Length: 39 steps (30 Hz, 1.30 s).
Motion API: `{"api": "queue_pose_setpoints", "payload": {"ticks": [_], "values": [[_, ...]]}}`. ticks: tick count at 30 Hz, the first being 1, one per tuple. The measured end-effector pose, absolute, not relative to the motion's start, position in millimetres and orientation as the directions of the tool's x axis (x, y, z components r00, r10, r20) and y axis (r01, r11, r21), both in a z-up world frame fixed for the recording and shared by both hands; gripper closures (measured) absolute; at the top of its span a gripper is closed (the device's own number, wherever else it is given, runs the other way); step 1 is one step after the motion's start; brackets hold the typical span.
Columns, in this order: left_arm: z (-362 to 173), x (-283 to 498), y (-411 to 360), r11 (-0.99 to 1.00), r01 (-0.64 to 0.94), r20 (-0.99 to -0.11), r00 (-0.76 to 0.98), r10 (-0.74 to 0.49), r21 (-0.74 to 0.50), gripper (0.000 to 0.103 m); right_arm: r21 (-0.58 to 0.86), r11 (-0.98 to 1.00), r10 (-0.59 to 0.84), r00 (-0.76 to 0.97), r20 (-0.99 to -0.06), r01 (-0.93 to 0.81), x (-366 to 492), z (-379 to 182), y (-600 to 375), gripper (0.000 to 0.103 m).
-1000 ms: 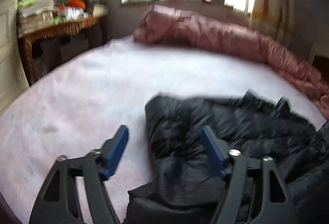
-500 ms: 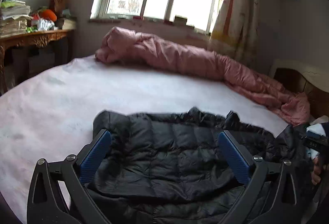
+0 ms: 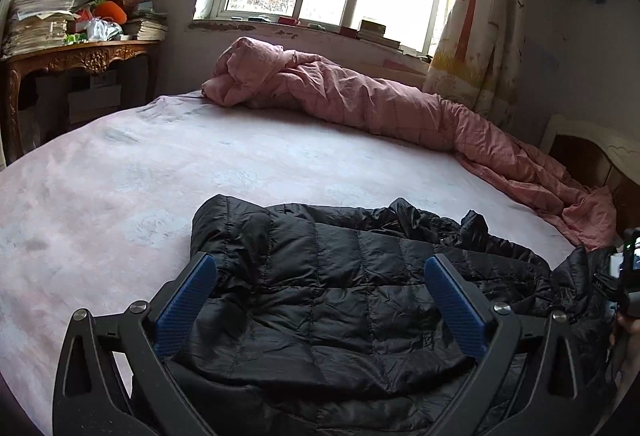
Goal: Fold large clothes
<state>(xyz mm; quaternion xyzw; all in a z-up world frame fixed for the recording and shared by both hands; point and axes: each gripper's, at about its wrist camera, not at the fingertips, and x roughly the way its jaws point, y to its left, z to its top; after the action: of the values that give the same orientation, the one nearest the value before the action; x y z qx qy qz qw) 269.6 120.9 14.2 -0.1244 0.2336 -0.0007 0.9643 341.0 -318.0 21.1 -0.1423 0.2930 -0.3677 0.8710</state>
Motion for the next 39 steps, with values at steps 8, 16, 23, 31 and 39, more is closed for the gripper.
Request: {"api": "queue_pose_setpoints", "payload": {"ticks": [8, 16, 23, 31, 39], "values": [[13, 272, 121, 0.97, -0.067, -0.463, 0.885, -0.05, -0.232, 0.0, -0.483, 0.669, -0.743, 0.489, -0.458, 0.564, 355, -2, -337, 0.068], [14, 270, 122, 0.97, -0.105, -0.457, 0.889, -0.007, -0.219, 0.0, -0.421, 0.725, -0.689, 0.554, -0.468, 0.545, 344, 9, -334, 0.1], [14, 269, 126, 0.965, -0.102, -0.448, 0.894, -0.018, -0.243, 0.0, -0.378, 0.875, -0.454, 0.782, -0.427, 0.302, 312, 51, -259, 0.1], [16, 268, 132, 0.959, -0.103, -0.45, 0.893, -0.028, -0.265, 0.0, -0.295, 0.943, -0.107, 0.697, -0.709, -0.155, 311, 13, -172, 0.1], [13, 271, 139, 0.947, -0.107, -0.461, 0.886, -0.047, -0.304, 0.0, 0.072, 0.991, 0.134, 0.721, -0.68, -0.117, 313, 33, -222, 0.034]]}}
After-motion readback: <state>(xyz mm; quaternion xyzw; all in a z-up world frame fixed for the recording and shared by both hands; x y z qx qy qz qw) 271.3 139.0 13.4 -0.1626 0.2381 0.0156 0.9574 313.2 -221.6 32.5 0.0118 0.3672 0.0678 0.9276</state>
